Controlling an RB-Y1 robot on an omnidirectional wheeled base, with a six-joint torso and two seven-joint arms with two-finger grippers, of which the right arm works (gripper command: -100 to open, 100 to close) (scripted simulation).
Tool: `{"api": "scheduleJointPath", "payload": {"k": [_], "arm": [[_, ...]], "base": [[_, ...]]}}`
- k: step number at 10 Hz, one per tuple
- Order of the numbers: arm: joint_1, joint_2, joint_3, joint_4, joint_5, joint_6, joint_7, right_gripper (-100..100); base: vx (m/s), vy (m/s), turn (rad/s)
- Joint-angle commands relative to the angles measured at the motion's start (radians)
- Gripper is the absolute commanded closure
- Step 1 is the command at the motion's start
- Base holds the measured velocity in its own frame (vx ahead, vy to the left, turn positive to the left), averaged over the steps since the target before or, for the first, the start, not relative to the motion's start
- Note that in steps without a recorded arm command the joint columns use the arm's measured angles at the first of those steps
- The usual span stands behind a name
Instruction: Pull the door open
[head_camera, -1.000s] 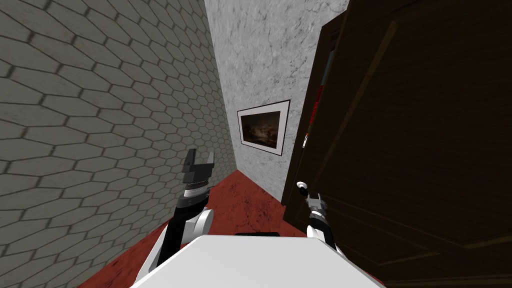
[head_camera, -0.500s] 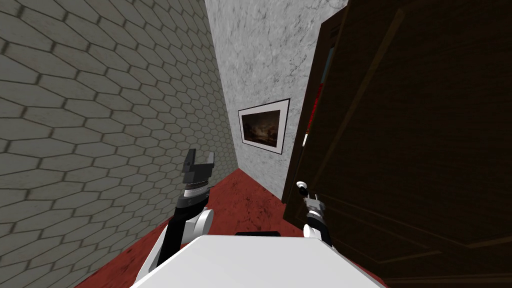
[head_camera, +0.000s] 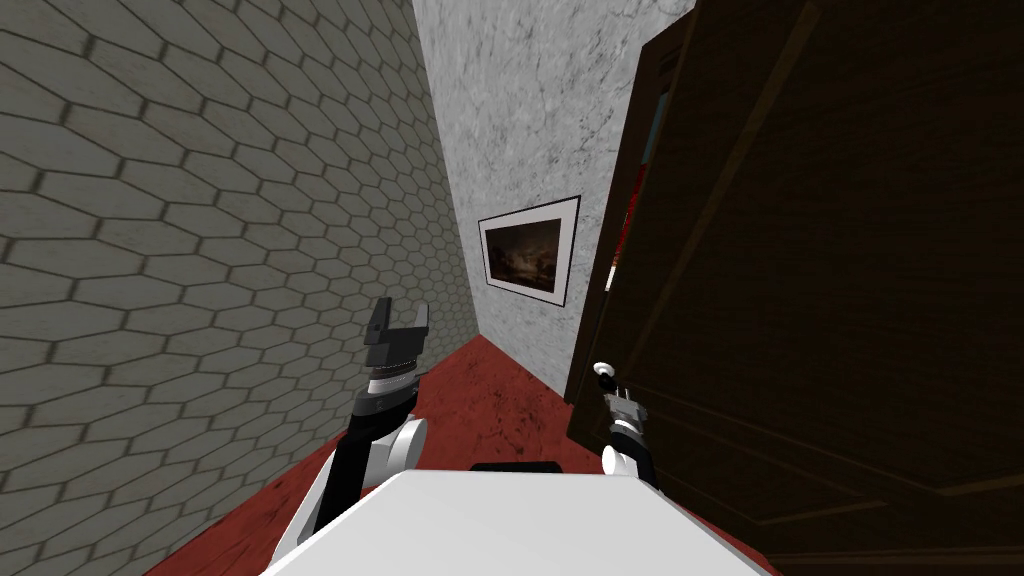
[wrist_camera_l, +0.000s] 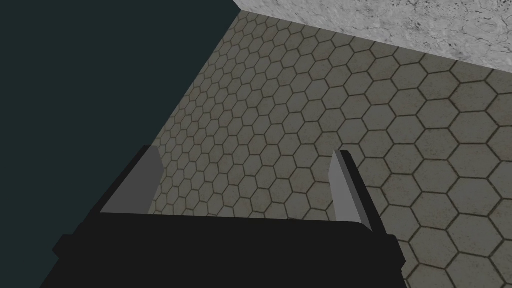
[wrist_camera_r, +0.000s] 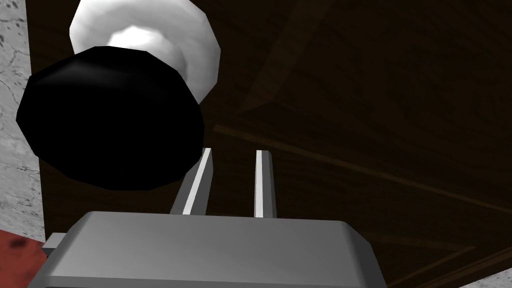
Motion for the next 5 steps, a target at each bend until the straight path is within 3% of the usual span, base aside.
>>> {"api": "scheduleJointPath", "payload": {"k": [1, 2, 5], "arm": [[-0.033, 0.008, 0.019, 0.021, 0.007, -0.021, -0.015, -100], [-0.033, 0.008, 0.019, 0.021, 0.007, -0.021, -0.015, -100], [-0.039, 0.022, 0.030, 0.018, -0.030, -0.022, -0.093, -100]], "base": [[-0.004, 0.006, -0.012], [-0.003, 0.009, 0.019], [-0.038, -0.001, 0.035]]}}
